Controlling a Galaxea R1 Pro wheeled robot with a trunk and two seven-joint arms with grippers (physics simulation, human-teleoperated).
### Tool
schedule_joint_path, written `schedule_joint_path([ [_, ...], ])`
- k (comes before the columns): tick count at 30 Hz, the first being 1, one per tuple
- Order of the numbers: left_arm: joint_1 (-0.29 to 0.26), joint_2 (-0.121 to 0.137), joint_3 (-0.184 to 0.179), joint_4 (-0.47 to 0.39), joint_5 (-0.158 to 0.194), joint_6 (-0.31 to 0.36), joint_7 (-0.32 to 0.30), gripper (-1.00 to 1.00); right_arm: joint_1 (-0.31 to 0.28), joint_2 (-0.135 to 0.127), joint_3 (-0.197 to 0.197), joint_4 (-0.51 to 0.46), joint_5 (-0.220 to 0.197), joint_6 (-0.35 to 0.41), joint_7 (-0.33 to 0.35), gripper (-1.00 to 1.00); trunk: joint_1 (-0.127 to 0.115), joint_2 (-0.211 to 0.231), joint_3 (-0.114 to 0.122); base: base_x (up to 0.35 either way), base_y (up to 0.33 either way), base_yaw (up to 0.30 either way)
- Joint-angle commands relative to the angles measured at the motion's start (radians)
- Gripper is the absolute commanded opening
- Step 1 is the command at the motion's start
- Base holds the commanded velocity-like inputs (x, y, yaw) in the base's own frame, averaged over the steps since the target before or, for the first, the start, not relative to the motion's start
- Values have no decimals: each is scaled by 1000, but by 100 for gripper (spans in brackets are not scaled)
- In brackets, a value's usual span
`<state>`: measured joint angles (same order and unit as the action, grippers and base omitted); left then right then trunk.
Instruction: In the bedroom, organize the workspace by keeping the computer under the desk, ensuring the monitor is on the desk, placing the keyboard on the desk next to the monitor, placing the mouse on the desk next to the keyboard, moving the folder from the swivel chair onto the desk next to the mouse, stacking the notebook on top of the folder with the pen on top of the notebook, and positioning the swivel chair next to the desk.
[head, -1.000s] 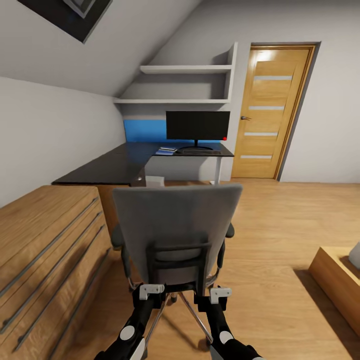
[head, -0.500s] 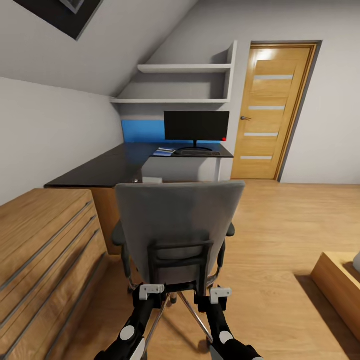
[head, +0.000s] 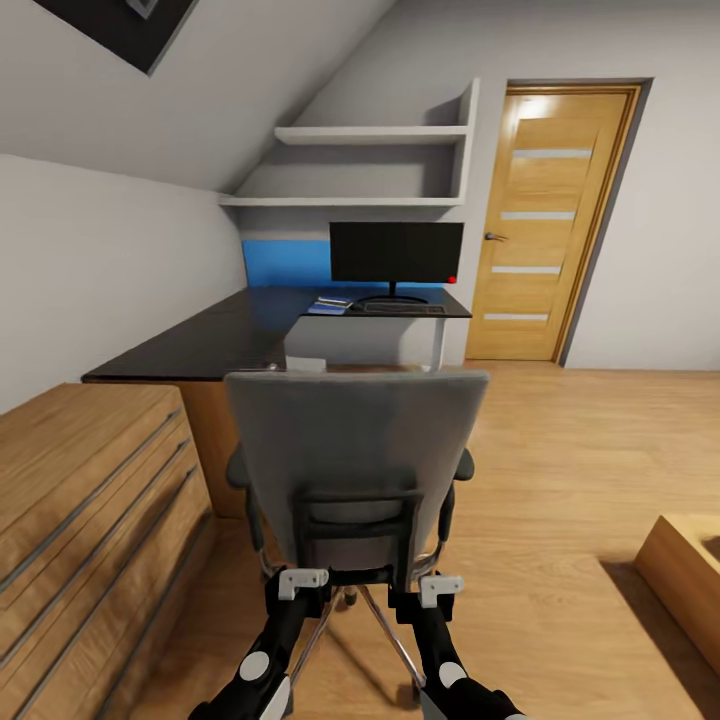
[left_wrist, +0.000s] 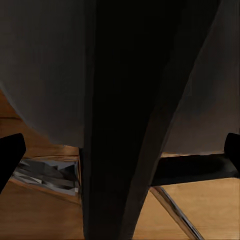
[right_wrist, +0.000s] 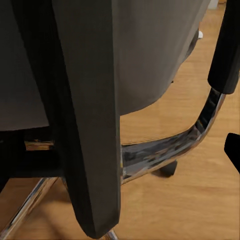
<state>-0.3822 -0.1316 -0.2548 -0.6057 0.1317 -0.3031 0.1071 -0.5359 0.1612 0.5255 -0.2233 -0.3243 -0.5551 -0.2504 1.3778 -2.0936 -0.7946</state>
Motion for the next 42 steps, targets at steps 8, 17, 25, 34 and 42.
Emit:
schedule_joint_path([
  [8, -1, 0, -7, 0, 9, -5, 8, 100, -1, 0, 10, 1, -7, -3, -6, 100, 0, 0, -1, 8, 54, 0],
  [17, -1, 1, -7, 0, 9, -5, 8, 100, -1, 0, 9, 1, -7, -3, -6, 100, 0, 0, -1, 146, -56, 0],
  [25, -1, 1, -7, 0, 9, -5, 8, 100, -1, 0, 9, 1, -7, -3, -6, 100, 0, 0, -1, 201, -16, 0],
  [34, -1, 1, -7, 0, 9, -5, 8, 100, -1, 0, 10, 2, -7, -3, -6, 100, 0, 0, -1, 249, -1, 0],
  [42, -1, 1, -8, 0, 9, -5, 8, 100, -1, 0, 10, 2, -7, -3, -6, 100, 0, 0, -1, 279, 0, 0],
])
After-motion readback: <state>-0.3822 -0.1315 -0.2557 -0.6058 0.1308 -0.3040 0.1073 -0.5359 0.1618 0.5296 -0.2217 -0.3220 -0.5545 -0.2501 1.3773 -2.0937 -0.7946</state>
